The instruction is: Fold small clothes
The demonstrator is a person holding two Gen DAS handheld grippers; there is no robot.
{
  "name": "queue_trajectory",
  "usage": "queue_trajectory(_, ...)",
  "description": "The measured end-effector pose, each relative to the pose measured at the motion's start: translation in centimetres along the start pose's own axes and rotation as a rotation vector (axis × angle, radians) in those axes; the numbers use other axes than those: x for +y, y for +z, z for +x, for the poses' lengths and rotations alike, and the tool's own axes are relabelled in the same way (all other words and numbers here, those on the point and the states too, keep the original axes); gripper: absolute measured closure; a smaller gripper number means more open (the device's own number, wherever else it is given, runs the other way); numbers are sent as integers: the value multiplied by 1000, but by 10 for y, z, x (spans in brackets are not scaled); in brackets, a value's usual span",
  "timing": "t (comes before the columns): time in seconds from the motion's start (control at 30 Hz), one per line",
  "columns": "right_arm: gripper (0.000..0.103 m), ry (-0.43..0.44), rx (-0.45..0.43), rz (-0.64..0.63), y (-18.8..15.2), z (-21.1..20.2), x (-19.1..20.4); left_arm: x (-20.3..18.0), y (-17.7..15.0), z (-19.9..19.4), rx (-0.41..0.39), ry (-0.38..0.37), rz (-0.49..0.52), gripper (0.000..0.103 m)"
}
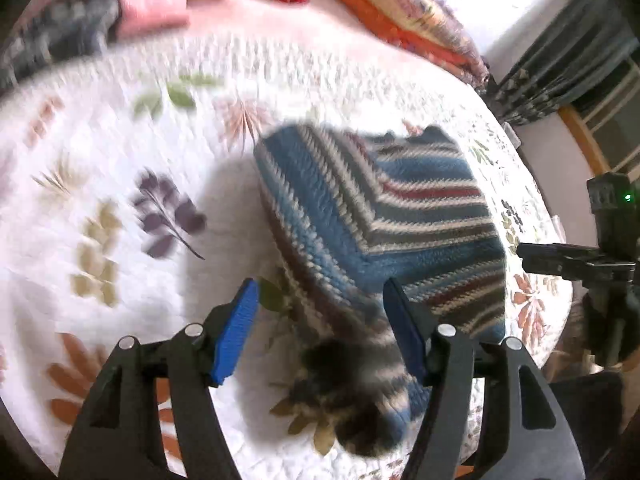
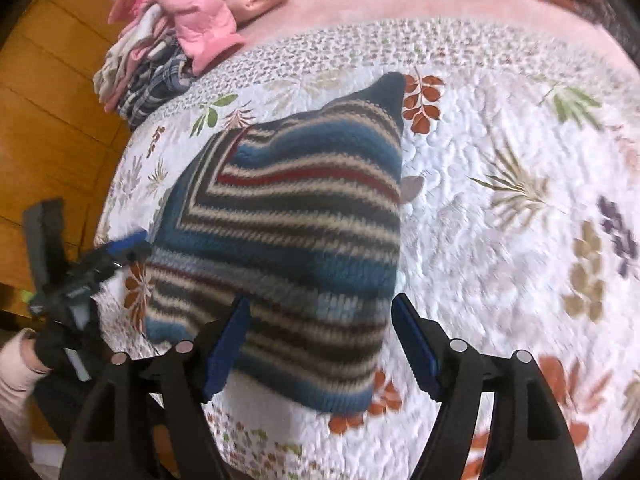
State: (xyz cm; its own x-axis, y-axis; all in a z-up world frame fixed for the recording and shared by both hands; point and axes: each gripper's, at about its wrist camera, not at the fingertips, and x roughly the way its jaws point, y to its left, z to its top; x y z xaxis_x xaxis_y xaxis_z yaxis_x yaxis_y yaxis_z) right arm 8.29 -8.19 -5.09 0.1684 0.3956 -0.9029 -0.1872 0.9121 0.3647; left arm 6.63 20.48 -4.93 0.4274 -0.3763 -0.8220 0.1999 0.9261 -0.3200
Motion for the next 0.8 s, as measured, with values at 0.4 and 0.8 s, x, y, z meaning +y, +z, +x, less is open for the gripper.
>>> queue_trajectory(0.4, 29, -161, 97, -6, -55, 51, -7, -33, -72, 32, 82, 152, 118, 38)
queue_trajectory(0.8, 24, -136, 105, 66, -55, 53, -25, -2, -67, 42, 157, 138, 0, 37)
